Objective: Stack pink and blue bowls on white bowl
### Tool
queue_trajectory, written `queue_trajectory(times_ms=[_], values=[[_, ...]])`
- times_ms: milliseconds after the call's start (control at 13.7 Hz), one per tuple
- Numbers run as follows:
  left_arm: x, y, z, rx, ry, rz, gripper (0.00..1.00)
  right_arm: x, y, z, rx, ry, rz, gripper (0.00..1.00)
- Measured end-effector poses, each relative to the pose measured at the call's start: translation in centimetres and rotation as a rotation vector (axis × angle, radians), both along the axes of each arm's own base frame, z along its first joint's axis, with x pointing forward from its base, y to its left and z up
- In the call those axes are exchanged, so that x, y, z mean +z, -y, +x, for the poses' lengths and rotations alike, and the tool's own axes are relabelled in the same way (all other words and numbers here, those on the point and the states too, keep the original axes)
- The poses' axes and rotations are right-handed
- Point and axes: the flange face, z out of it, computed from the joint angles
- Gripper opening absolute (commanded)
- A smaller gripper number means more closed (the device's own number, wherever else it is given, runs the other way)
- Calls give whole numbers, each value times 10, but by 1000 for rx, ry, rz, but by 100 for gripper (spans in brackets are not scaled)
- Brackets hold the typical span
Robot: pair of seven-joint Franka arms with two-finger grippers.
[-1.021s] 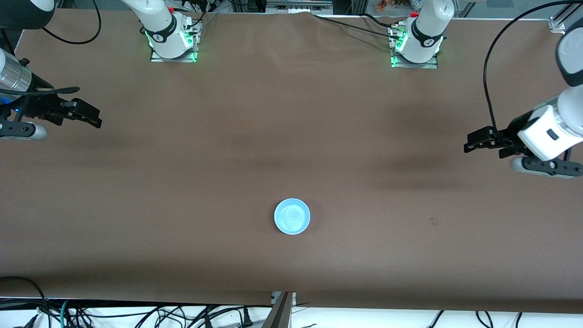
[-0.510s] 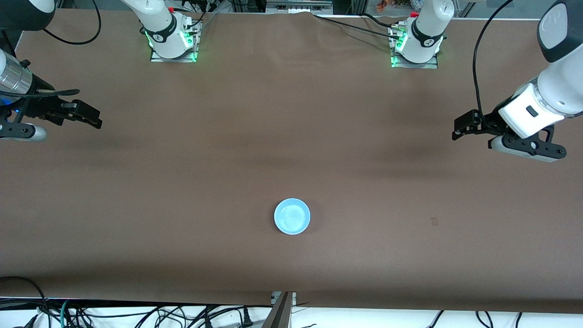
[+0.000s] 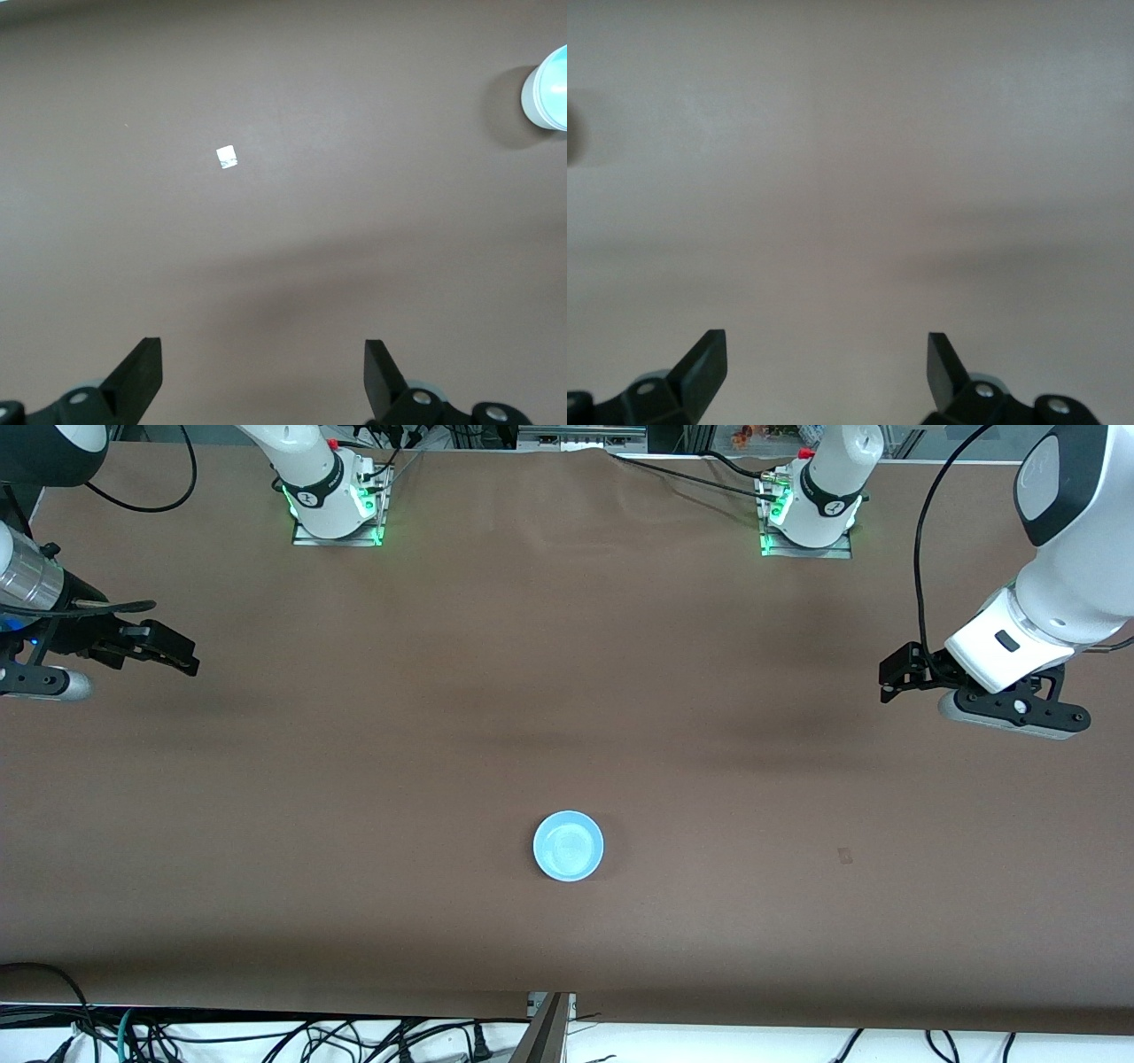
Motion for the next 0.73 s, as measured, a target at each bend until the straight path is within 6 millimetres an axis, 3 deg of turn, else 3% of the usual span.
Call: queue_trajectory(times_ms=[729], values=[[-5, 0, 0, 2, 1, 2, 100, -1, 1, 1, -2, -3, 0, 100]])
